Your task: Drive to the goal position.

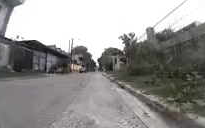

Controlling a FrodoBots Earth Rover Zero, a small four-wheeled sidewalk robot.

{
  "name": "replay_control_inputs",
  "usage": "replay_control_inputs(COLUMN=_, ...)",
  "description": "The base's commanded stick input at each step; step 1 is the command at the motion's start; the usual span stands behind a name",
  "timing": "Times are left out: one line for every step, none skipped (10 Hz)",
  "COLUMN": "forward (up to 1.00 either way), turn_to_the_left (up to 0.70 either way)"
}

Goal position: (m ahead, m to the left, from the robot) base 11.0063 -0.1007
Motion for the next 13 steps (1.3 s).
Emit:
replay_control_inputs(forward=1.00, turn_to_the_left=0.14)
replay_control_inputs(forward=1.00, turn_to_the_left=0.01)
replay_control_inputs(forward=1.00, turn_to_the_left=0.00)
replay_control_inputs(forward=1.00, turn_to_the_left=0.00)
replay_control_inputs(forward=1.00, turn_to_the_left=0.00)
replay_control_inputs(forward=1.00, turn_to_the_left=0.00)
replay_control_inputs(forward=1.00, turn_to_the_left=0.00)
replay_control_inputs(forward=1.00, turn_to_the_left=0.00)
replay_control_inputs(forward=1.00, turn_to_the_left=0.00)
replay_control_inputs(forward=1.00, turn_to_the_left=0.00)
replay_control_inputs(forward=1.00, turn_to_the_left=-0.25)
replay_control_inputs(forward=1.00, turn_to_the_left=-0.40)
replay_control_inputs(forward=1.00, turn_to_the_left=-0.40)
